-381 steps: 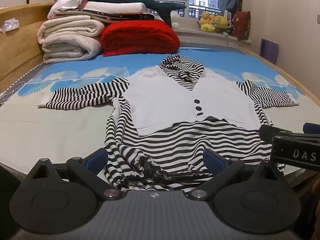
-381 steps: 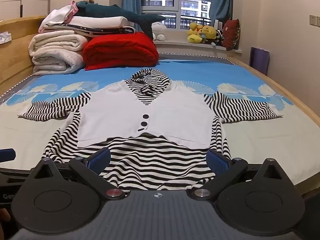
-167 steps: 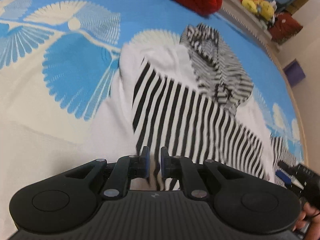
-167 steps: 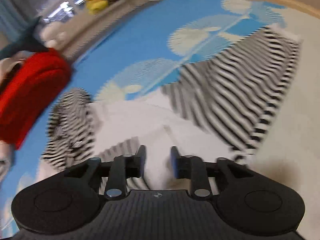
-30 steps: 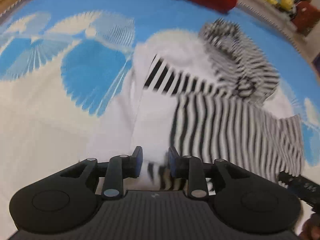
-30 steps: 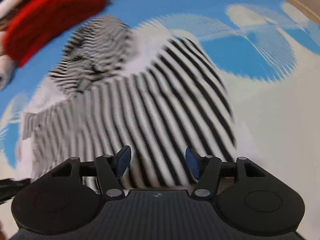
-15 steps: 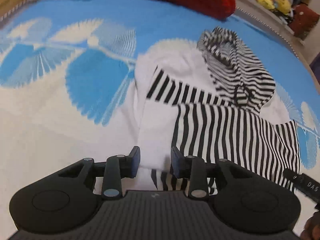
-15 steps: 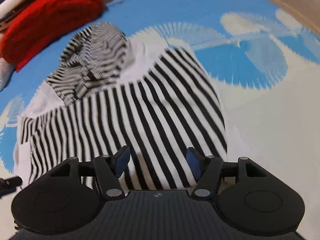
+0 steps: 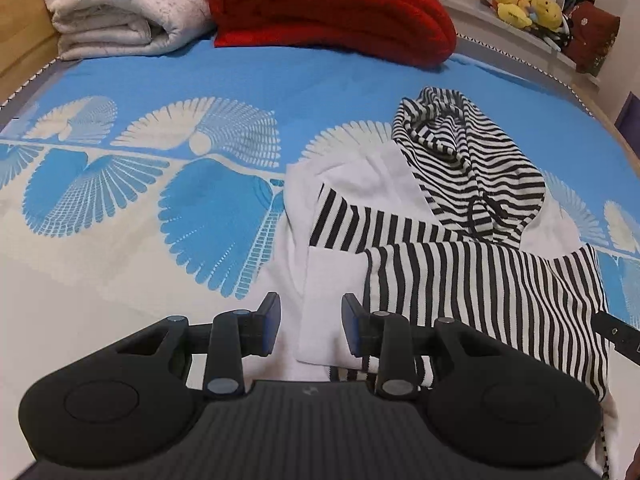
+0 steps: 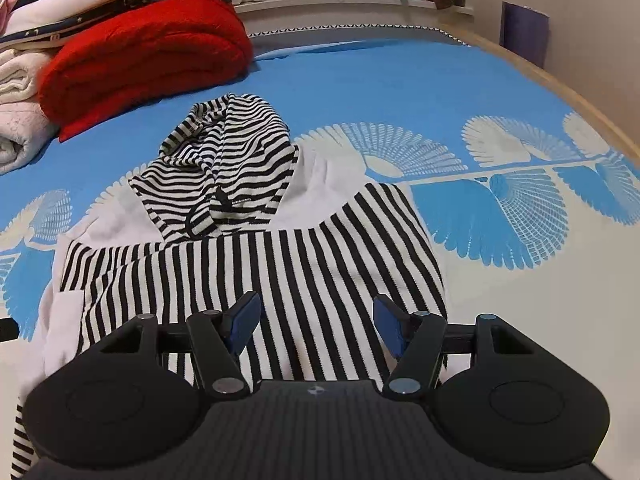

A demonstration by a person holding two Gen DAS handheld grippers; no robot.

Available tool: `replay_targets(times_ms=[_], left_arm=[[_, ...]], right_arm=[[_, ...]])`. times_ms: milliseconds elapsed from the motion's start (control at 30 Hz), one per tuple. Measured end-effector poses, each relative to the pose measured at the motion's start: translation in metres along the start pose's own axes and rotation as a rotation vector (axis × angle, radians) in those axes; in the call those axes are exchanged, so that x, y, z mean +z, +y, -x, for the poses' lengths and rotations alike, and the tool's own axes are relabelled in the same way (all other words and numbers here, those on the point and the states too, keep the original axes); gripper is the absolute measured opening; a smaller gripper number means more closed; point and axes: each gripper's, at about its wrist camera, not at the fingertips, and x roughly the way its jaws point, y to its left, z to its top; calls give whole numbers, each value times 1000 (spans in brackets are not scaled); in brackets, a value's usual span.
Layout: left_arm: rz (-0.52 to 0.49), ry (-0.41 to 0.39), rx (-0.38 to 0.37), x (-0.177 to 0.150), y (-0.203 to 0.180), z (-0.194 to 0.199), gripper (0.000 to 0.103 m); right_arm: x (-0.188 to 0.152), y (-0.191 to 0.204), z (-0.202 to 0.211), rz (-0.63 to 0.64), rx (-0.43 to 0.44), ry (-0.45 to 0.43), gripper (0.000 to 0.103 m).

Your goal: Fold small clothes

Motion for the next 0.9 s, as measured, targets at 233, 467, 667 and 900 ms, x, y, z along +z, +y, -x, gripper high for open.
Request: replay_targets(times_ms=[233,467,667,900], left_arm=[[2,-19,-5,5,-1,12,38],[67,-44,-23,15,-6,21,39],[92,-75,-30,20,-34,24,42],[72,-72,2,16,-71,13,42]], right_arm=[[2,4,4,32,-13,-35,64],[3,2,8,49,-18,-56,64],[5,-9,18,35,-12,-72,64],[9,-41,24,8,-10,-58,64]])
